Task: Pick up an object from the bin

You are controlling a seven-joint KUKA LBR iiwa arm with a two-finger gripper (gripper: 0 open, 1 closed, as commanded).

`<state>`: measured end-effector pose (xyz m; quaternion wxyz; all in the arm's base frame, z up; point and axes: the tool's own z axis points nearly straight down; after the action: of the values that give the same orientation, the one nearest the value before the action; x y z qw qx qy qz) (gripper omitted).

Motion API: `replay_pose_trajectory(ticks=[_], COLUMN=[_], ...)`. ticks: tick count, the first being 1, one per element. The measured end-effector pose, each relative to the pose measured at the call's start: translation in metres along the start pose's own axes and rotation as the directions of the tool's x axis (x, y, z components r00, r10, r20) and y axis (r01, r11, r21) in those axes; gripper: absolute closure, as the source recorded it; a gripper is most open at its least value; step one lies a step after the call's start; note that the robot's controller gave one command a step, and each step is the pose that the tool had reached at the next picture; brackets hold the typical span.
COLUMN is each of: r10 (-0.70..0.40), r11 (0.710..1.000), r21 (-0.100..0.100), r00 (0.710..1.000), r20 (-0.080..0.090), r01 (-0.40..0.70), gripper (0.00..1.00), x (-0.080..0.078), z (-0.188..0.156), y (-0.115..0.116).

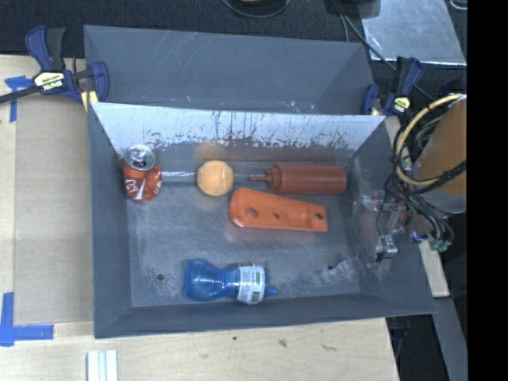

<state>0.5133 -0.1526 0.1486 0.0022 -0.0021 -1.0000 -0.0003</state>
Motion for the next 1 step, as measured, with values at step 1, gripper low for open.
replay_pose_trajectory(ticks=[1], r10=[-0.005], r11=[1.000], r21=[0.002], r00=[1.000], r20=[0.008], r01=[0.004], gripper=[0.00], x=[-0.0018], z=[-0.0047], y=[0.0008])
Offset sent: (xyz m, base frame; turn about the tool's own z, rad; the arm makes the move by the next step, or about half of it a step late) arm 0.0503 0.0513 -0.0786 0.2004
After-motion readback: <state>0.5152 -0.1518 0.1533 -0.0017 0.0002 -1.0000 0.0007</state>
